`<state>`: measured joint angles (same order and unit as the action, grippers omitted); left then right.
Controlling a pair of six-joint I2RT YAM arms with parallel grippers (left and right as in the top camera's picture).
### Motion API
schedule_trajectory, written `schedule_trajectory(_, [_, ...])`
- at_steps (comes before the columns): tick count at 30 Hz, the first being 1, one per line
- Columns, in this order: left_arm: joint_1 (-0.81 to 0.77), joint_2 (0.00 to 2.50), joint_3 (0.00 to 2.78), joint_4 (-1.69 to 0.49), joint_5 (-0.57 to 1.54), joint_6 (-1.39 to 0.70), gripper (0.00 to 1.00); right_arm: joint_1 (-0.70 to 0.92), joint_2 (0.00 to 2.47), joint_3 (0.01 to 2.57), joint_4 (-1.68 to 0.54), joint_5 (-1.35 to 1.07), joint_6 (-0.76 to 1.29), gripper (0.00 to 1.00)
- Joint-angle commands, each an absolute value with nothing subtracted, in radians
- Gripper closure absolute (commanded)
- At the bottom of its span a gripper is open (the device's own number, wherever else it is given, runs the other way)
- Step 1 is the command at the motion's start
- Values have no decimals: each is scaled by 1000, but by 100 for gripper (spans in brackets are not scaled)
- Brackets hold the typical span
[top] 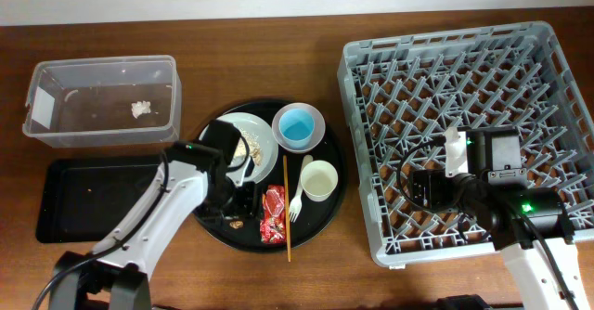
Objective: Sort waste into correct bins and load items into the dishwasher rack
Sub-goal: 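Reach the left gripper to the red snack wrapper and grasp it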
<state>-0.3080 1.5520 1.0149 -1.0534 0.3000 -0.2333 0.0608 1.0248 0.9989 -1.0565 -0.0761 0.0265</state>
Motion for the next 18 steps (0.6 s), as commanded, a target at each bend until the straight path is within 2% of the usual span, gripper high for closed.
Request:
schedule_trajectory(1, [-339,1539,928,-976,311,-300,39,65,1023,1022,-1060,-71,34,1])
schedule_trajectory(7, [-391,1540,907,-873,307,-299,41,65,1023,1022,-1060,-71,34,1])
schedule_trajectory(18, [-402,1577,900,-841,308,-302,41,65,1023,1022,-1060,-71,34,1])
